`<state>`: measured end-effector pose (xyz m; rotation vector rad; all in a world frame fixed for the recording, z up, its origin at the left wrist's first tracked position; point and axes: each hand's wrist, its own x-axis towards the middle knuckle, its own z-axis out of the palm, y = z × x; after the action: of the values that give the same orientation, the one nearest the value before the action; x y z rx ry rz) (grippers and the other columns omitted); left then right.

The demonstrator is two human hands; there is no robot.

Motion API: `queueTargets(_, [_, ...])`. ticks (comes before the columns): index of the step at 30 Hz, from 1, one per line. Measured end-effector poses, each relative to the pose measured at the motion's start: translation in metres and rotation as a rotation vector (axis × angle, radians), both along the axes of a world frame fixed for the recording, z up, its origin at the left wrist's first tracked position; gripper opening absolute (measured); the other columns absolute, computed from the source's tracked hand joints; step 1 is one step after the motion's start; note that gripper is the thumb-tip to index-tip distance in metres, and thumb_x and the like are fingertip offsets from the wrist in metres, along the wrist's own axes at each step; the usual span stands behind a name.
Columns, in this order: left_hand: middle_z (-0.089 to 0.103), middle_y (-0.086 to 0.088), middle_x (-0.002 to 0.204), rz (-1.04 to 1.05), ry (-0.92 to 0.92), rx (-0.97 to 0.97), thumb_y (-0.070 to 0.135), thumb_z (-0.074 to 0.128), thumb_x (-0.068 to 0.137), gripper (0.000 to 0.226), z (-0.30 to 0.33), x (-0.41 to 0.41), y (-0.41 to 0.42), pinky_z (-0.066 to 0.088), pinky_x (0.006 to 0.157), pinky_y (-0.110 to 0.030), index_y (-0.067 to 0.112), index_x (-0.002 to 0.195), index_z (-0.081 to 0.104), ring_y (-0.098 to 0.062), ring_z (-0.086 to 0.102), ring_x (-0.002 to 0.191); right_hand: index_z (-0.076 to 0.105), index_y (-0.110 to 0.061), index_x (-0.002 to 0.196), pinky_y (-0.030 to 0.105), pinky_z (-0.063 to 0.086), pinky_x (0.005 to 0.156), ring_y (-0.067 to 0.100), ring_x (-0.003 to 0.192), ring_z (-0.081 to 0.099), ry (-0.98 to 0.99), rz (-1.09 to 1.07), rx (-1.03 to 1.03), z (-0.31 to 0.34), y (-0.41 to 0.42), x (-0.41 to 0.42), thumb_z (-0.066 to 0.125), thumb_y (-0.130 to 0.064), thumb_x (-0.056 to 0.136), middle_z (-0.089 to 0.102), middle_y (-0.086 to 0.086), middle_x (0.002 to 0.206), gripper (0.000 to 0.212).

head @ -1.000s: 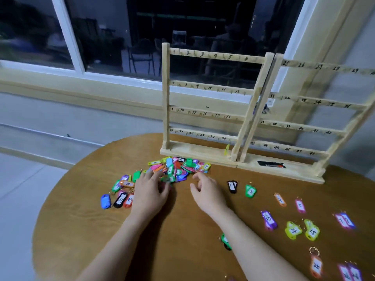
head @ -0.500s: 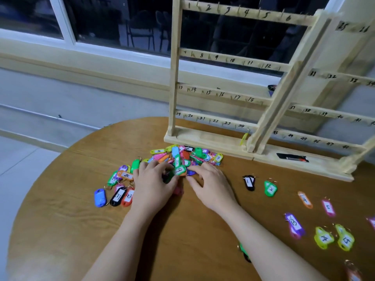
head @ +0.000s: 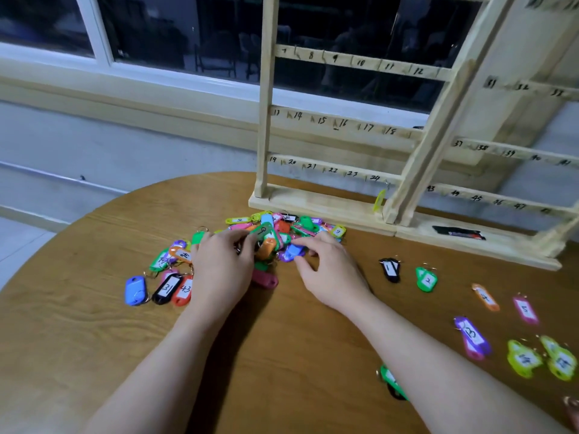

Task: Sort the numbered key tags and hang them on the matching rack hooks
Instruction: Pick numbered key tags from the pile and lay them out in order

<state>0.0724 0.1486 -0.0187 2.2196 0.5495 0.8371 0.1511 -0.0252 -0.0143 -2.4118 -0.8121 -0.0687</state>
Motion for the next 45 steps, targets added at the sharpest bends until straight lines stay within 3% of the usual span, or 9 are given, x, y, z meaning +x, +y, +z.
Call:
queueTargets(7, [0.071,-0.002,0.072,-0.014,-0.027,0.003,0.032,0.065,0.094,0.018,0.004,-0.003,-0.003,0.051,0.083,-0.049,0.022,0.087,0.079,-0.034,0.063,0.080,0.066,-0.022,0.093,0.029,0.045,0.085,0.009,0.094,0.053,-0.051,-0.010,0.098,-0.004,0.001,0.000,0.066,-0.025,0.097,0.049,-0.011,0.102,0.005])
queueTargets(14, [0.062,0.004,0.066,-0.008,0.013,0.002,0.033,0.063,0.094,0.019,0.009,-0.005,-0.006,0.049,0.081,-0.045,0.024,0.083,0.076,-0.033,0.061,0.081,0.056,-0.028,0.088,0.033,0.050,0.086,0.008,0.099,0.055,-0.135,0.043,0.062,-0.001,0.002,-0.003,0.063,-0.030,0.096,0.056,-0.016,0.104,0.011])
queueTargets(19, [0.070,-0.002,0.075,0.000,0.030,0.022,0.032,0.063,0.094,0.018,0.008,-0.004,-0.006,0.048,0.083,-0.044,0.023,0.087,0.077,-0.033,0.061,0.084,0.062,-0.028,0.086,0.026,0.040,0.069,-0.008,0.066,0.041,-0.116,0.005,0.120,-0.004,0.001,0.000,0.066,-0.024,0.097,0.054,-0.020,0.085,0.012])
queueTargets(22, [0.070,-0.002,0.075,-0.001,0.036,0.020,0.032,0.063,0.094,0.018,0.007,-0.003,-0.005,0.049,0.084,-0.046,0.023,0.087,0.077,-0.032,0.062,0.083,0.062,-0.028,0.087,0.025,0.038,0.068,-0.007,0.063,0.036,-0.109,-0.025,0.116,-0.004,0.000,0.000,0.062,-0.024,0.099,0.042,-0.022,0.069,0.012])
queueTargets(25, [0.071,-0.001,0.078,-0.006,0.042,0.017,0.033,0.063,0.095,0.018,0.008,-0.004,-0.005,0.049,0.084,-0.046,0.023,0.090,0.077,-0.030,0.062,0.084,0.063,-0.028,0.100,0.024,0.038,0.066,-0.003,0.066,0.044,-0.128,-0.017,0.120,-0.003,0.000,-0.002,0.063,-0.028,0.098,0.046,-0.018,0.075,0.002])
queueTargets(29, [0.072,-0.001,0.084,-0.002,0.038,0.002,0.034,0.062,0.095,0.020,0.008,-0.005,-0.006,0.049,0.087,-0.047,0.022,0.095,0.078,-0.028,0.063,0.088,0.068,-0.026,0.124,0.018,0.039,0.072,0.000,0.079,0.045,-0.108,-0.008,0.065,-0.004,0.003,0.001,0.064,-0.036,0.098,0.043,-0.021,0.083,0.028])
queueTargets(32, [0.073,-0.001,0.085,-0.001,0.043,-0.007,0.034,0.062,0.096,0.020,0.009,-0.005,-0.006,0.050,0.087,-0.046,0.021,0.096,0.077,-0.028,0.064,0.089,0.074,-0.022,0.121,0.012,0.034,0.068,-0.001,0.079,0.047,-0.098,-0.013,0.092,-0.004,0.004,0.001,0.063,-0.030,0.100,0.046,-0.021,0.086,0.025])
queueTargets(38, [0.072,0.000,0.082,-0.005,0.051,-0.016,0.034,0.061,0.096,0.020,0.012,-0.007,-0.008,0.050,0.087,-0.047,0.021,0.094,0.077,-0.027,0.064,0.086,0.074,-0.017,0.110,0.024,0.047,0.077,0.004,0.088,0.056,-0.139,-0.003,0.145,-0.003,0.002,-0.001,0.055,-0.025,0.104,0.057,-0.013,0.096,0.022])
queueTargets(45, [0.072,-0.002,0.074,-0.069,0.025,-0.043,0.030,0.063,0.096,0.021,0.015,-0.010,-0.009,0.054,0.073,-0.040,0.016,0.090,0.077,-0.021,0.066,0.074,0.051,-0.023,0.089,0.029,0.035,0.069,0.014,0.083,0.051,-0.094,-0.077,0.228,-0.001,-0.001,-0.003,0.040,-0.022,0.108,0.051,-0.012,0.083,0.022])
